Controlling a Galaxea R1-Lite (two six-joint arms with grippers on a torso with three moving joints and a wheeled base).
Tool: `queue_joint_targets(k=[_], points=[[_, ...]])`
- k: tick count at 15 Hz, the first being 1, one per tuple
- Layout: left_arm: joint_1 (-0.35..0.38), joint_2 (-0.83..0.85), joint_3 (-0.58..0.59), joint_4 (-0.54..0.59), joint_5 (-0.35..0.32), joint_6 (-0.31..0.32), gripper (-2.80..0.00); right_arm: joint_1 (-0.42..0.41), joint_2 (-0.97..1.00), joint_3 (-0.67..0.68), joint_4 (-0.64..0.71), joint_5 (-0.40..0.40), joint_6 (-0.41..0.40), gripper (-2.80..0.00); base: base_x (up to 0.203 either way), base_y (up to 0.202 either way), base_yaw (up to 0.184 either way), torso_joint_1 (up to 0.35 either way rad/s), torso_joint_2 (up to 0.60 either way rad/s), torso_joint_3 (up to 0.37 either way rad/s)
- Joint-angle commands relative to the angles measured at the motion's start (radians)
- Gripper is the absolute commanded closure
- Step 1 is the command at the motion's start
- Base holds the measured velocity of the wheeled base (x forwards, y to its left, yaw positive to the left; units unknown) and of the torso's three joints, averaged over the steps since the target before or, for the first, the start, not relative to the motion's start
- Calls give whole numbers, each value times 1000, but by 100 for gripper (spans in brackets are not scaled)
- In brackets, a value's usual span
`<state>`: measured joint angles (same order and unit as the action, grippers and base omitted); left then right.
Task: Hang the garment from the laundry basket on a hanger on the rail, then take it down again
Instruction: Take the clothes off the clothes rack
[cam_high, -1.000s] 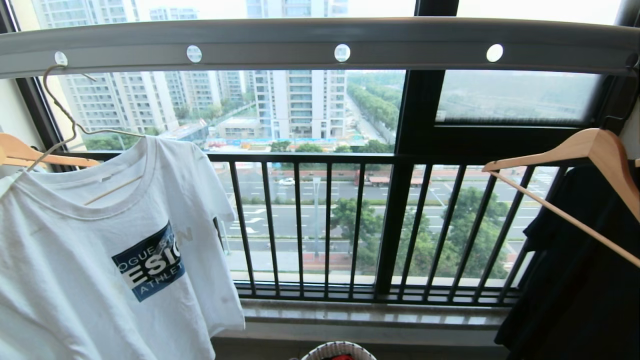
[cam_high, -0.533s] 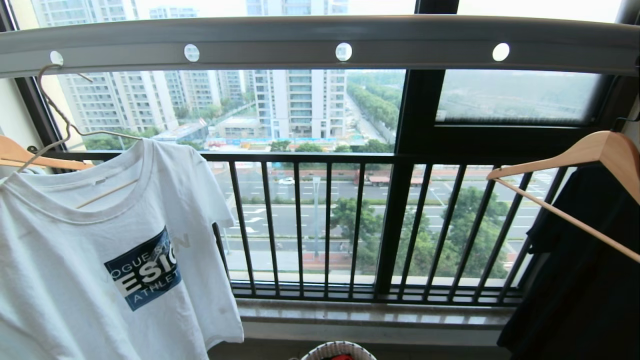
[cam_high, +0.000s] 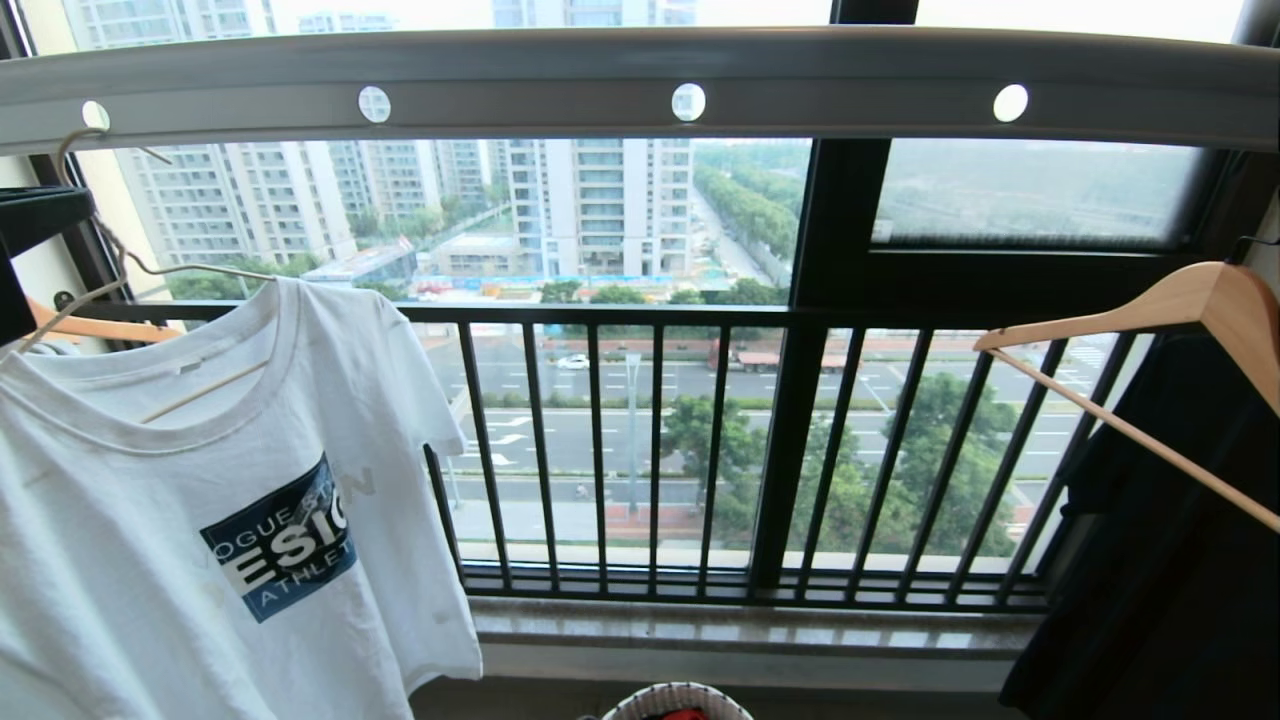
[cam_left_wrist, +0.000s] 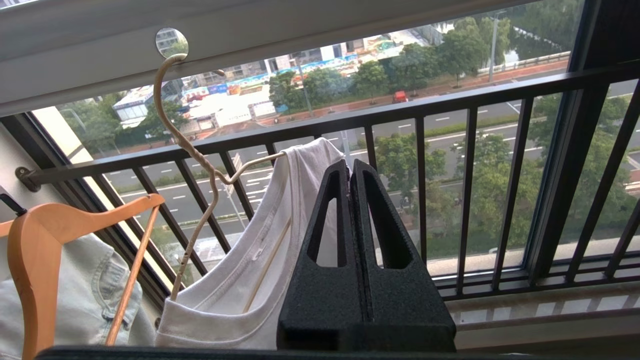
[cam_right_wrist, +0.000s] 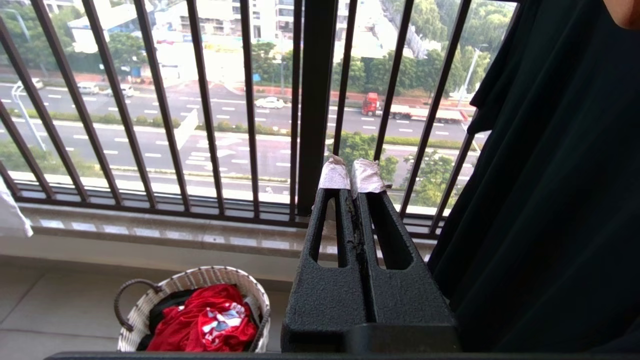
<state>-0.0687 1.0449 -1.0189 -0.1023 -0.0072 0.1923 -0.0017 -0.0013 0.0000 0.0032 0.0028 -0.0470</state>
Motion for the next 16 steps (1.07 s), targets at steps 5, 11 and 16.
queue_joint_targets(k=[5,11,16], points=[[63,44,-23,-14,6,-10,0,0,0,0,0,0,-1,0,0,0,0,0,0,0],[113,157,-56,-44,134,4,-280,0,0,0,-1,0,-1,0,0,0,0,0,0,0],[243,226,-95,-41,126,17,-280,0,0,0,0,0,-1,0,0,0,0,0,0,0]])
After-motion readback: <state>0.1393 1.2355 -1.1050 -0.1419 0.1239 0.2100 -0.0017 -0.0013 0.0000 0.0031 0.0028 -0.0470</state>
